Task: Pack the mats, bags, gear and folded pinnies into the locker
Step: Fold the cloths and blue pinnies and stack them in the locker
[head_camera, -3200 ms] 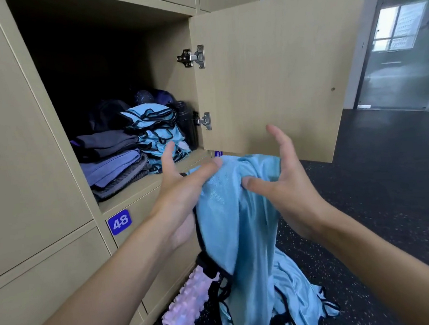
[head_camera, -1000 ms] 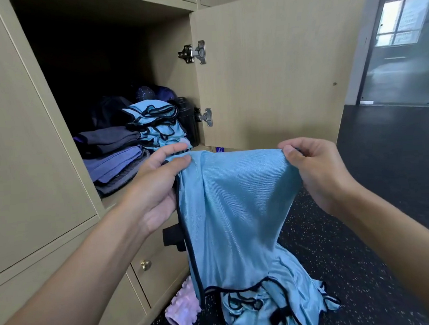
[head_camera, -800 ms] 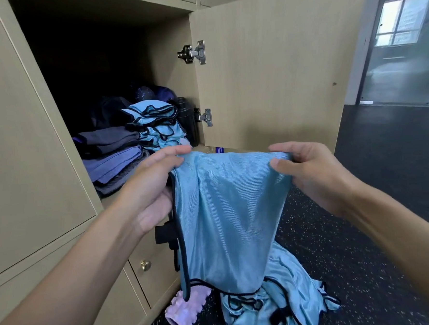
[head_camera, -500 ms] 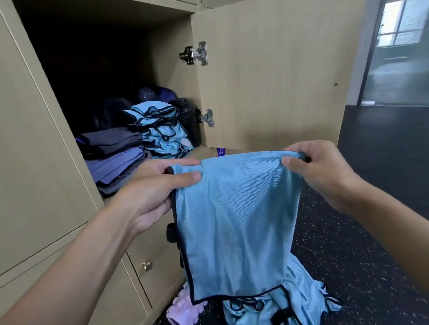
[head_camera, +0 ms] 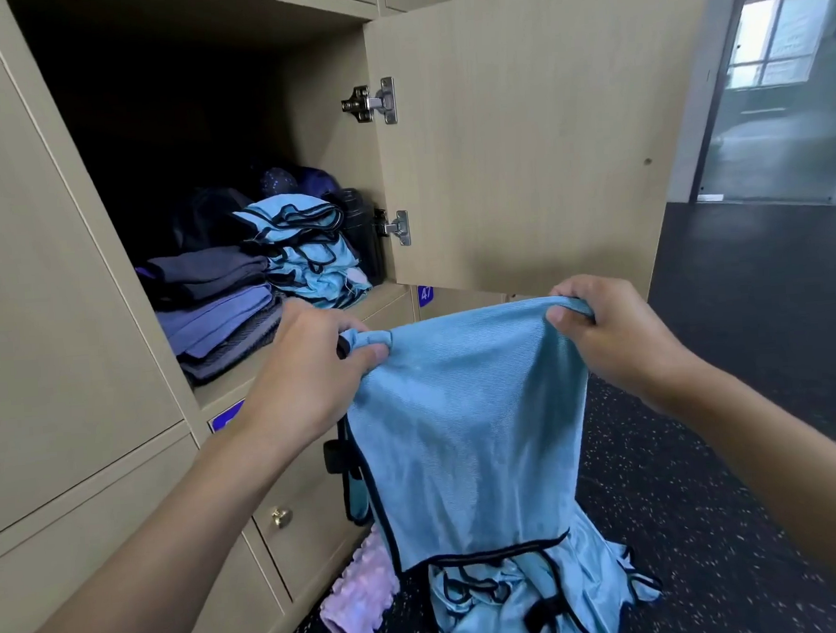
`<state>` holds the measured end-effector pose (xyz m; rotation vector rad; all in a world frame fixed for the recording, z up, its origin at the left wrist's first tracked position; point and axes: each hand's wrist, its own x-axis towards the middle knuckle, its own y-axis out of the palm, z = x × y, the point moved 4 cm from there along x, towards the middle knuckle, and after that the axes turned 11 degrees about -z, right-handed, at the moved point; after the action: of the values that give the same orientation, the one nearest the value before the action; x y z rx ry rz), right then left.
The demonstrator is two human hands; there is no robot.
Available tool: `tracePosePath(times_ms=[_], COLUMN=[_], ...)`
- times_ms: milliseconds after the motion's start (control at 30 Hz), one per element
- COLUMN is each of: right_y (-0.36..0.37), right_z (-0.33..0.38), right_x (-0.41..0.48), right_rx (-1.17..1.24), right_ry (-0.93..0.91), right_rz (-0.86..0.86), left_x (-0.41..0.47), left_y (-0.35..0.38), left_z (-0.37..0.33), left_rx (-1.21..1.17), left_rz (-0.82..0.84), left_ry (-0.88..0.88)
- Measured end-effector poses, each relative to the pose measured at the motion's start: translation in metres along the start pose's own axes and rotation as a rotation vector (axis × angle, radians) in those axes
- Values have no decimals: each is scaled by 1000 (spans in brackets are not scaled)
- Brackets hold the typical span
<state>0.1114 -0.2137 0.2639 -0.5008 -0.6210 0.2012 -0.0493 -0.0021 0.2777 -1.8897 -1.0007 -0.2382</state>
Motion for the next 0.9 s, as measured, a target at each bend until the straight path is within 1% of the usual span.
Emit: tracePosePath(times_ms=[133, 300, 367, 467, 600, 700, 733, 833, 900], right_y=[2, 3, 6, 12, 26, 38, 41, 45, 43], right_z=[0, 8, 13, 21, 36, 45, 49, 54, 54], right_x=[0, -5, -7, -15, -31, -42, -44, -45, -43], right_rx=[7, -14, -12, 76, 254, 487, 533, 589, 623], right_ry=[2, -21, -13, 34, 124, 264, 277, 246, 246], right_rz=[-9, 10, 31, 88, 212, 336, 368, 382, 363], left_x=[1, -2, -4, -7, -12, -13, -14, -17, -18], left_y=[3, 13, 17, 22, 29, 37, 38, 39, 37], left_z=[0, 1, -1, -4, -10, -14, -15, -21, -20], left_rx=[12, -84, -98, -100, -166, -332, -394, -622, -697], left_rz=[-82, -96, -93, -76, -9, 70, 100, 248, 327], left_ry=[43, -126, -155, -176, -212, -260, -283, -391, -415])
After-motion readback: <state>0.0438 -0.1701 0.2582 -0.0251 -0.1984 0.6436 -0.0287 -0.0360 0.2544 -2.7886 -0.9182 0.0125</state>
